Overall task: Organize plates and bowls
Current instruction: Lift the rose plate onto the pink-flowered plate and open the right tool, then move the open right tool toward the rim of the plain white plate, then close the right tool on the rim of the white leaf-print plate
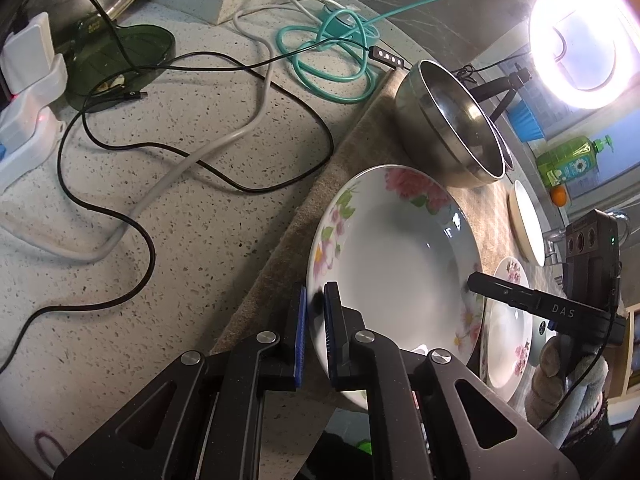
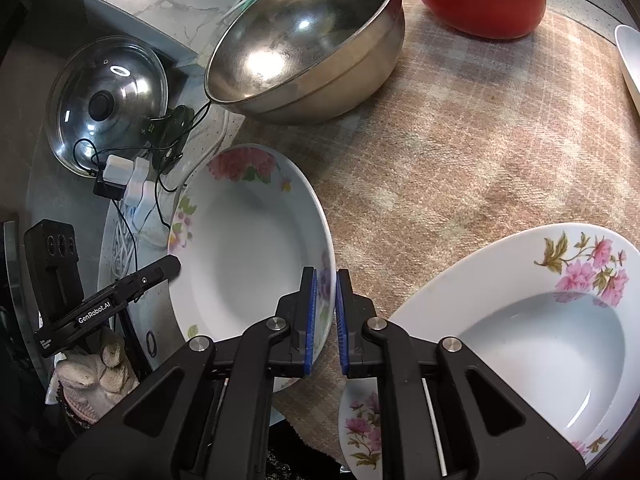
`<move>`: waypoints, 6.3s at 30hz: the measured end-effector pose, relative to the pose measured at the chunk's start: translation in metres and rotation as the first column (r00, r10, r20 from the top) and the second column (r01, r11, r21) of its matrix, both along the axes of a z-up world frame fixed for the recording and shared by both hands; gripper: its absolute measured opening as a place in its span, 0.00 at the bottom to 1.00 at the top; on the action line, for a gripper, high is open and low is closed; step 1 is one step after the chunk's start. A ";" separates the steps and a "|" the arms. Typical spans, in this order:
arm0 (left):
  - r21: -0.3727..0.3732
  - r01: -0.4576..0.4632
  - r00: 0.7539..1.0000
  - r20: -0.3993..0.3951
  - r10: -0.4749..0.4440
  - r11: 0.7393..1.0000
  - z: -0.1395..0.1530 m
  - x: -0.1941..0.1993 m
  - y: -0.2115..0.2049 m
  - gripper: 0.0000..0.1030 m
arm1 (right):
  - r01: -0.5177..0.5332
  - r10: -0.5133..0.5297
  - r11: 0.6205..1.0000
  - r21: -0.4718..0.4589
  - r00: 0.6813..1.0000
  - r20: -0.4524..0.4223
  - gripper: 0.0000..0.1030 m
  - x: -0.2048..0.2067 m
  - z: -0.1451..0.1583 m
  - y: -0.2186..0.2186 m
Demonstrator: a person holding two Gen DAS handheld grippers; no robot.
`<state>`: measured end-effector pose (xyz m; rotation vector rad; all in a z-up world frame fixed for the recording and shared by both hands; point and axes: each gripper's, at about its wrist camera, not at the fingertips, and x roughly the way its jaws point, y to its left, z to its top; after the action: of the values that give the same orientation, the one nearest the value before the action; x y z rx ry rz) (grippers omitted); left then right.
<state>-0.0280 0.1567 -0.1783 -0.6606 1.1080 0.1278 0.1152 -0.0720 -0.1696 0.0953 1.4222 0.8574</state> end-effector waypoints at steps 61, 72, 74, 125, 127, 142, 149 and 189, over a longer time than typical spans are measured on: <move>0.051 0.461 0.887 0.016 -0.462 0.886 0.022 0.086 -0.179 0.07 | 0.438 -0.438 0.899 -0.019 0.896 -0.078 0.09 -0.045 0.003 -0.234; 0.063 0.472 0.881 -0.004 -0.472 0.880 0.016 0.088 -0.187 0.07 | 0.447 -0.449 0.893 -0.043 0.890 -0.079 0.09 -0.045 -0.001 -0.237; 0.069 0.469 0.882 -0.005 -0.470 0.880 0.016 0.088 -0.188 0.07 | 0.446 -0.448 0.894 -0.044 0.891 -0.075 0.09 -0.044 0.000 -0.236; 0.101 0.454 0.885 0.068 -0.461 0.885 0.056 0.097 -0.191 0.21 | 0.430 -0.430 0.903 0.012 0.901 0.051 0.45 -0.047 0.057 -0.247; 0.096 0.449 0.886 0.078 -0.456 0.888 0.059 0.101 -0.193 0.21 | 0.428 -0.428 0.904 0.021 0.899 0.098 0.45 -0.042 0.072 -0.255; 0.079 0.420 0.897 0.115 -0.427 0.904 0.064 0.157 -0.223 0.21 | 0.477 -0.469 0.879 -0.001 0.864 0.182 0.45 0.048 0.089 -0.349; 0.042 0.399 0.908 0.123 -0.401 0.916 0.056 0.201 -0.239 0.22 | 0.477 -0.473 0.879 0.011 0.869 0.148 0.45 0.102 0.067 -0.361; 0.010 0.409 0.912 0.008 -0.410 0.912 0.001 0.291 -0.258 0.10 | 0.398 -0.390 0.912 -0.101 0.916 0.092 0.12 0.204 -0.009 -0.307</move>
<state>0.2631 -0.1016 -0.1775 -0.4075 1.2137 -0.2321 0.3192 -0.3792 -0.1790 0.2526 1.3231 0.4368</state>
